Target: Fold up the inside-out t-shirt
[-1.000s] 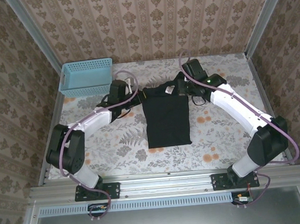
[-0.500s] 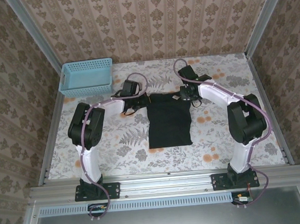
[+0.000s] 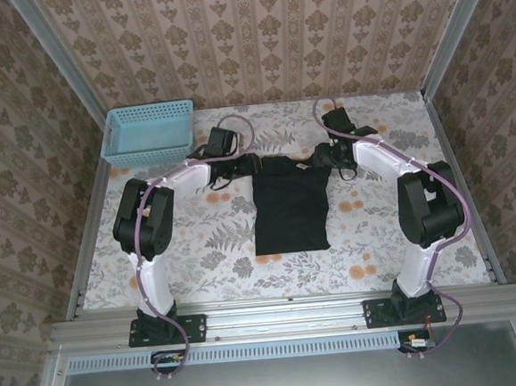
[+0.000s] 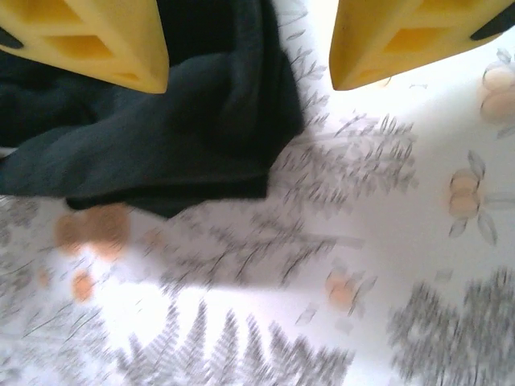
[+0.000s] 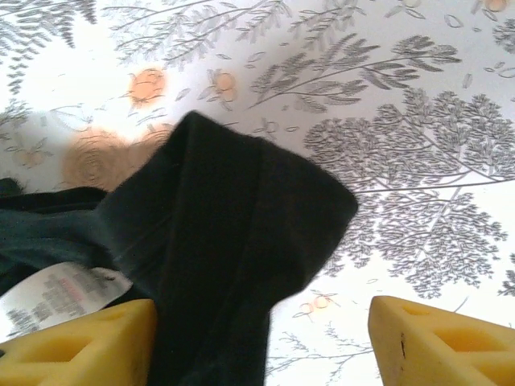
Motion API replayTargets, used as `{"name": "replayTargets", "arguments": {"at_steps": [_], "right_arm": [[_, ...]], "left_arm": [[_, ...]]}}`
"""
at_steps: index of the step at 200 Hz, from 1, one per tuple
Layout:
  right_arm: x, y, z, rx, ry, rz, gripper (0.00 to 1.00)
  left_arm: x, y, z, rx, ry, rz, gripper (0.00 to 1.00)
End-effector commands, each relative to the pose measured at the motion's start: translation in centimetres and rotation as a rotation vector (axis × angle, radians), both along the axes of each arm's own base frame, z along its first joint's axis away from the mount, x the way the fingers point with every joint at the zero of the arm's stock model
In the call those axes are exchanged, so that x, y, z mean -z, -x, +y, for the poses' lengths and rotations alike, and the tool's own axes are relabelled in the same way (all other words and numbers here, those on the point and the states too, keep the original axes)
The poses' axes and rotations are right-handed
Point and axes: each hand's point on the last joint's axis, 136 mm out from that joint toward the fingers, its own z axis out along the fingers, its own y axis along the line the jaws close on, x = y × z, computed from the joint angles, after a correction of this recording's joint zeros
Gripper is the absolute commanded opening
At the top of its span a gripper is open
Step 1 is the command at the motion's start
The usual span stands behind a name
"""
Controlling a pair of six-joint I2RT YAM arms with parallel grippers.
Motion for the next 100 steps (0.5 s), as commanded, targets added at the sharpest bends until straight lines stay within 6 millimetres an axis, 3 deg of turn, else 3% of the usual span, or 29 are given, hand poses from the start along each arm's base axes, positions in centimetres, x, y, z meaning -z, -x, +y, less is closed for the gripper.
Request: {"name": "replayTargets", "arguments": {"at_steps": [1,21,56,76,100], "right_arm": [[0.2,-0.8,1.0,-0.009,-0.085,-0.004,0.74],[1.5,-1.8,2.4,-0.037,-0.14,0.028,0.74],[2.7,-2.6,4.7,-0.072,-0.246,0.07,0.63],[1.9,-2.6,5.4,-0.086,-0.288,0.051,0.43],[-1.3,-2.0,7.5,-0.151,-0.426,-0.014,0.18]], "left_arm": [[0.7,-0.6,-0.9,0.074,-0.047,-0.009,0.58],[1.7,-1.0,-1.7,0.082,-0.048,0.012,0.56],[2.7,-1.1,-2.5,0.088,-0.035,0.048,0.42],[2.5,-0.9,-2.6,0.089,-0.03,0.054,0.29],[0.8,-0.8,-2.1,0.062,0.001,0.03,0.07]]}}
